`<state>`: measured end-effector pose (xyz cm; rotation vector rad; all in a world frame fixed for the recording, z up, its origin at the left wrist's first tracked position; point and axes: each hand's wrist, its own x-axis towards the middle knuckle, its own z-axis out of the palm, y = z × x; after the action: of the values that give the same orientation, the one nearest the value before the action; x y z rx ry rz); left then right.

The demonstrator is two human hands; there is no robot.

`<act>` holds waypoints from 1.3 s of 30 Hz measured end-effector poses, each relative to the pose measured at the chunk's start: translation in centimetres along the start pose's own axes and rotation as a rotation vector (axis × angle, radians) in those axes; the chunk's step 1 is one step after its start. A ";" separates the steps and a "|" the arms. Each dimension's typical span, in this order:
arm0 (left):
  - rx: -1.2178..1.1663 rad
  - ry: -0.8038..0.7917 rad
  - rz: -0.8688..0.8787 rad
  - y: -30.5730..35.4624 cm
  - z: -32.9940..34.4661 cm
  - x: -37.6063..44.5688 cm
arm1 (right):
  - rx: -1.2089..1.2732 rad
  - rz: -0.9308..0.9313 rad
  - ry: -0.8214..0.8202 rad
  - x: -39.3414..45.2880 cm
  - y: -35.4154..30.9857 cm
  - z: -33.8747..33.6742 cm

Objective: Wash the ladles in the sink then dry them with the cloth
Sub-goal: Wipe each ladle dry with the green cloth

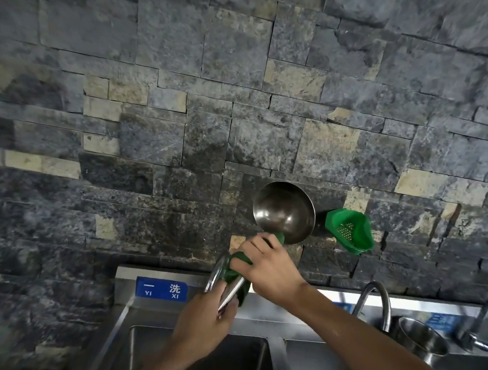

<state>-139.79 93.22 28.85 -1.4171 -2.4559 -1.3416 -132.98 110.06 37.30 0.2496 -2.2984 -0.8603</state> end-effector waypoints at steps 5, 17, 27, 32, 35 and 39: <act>0.217 0.142 -0.175 0.4 0.1 -2.4 | -0.057 0.073 0.087 0.4 1.3 0.2; -0.630 -0.475 -0.245 -0.3 -7.0 0.7 | 0.006 -0.029 0.264 0.7 3.7 -0.6; -0.256 0.171 -0.217 1.8 -2.4 -0.4 | -0.048 -0.015 0.272 1.7 5.1 -1.6; -0.240 0.176 -0.290 -1.9 -1.9 -0.8 | 0.072 -0.097 0.121 -0.2 5.2 -2.9; -0.136 0.183 -0.301 -3.2 -1.5 -1.6 | 0.507 0.000 -0.174 -0.4 5.5 -4.3; 0.100 0.044 -0.226 -4.9 -1.1 -3.1 | 1.160 0.593 -0.442 0.3 6.7 -5.3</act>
<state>-141.80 89.21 25.07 -1.1047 -2.6775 -1.2467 -129.46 112.29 44.75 -0.1668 -2.7807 0.8422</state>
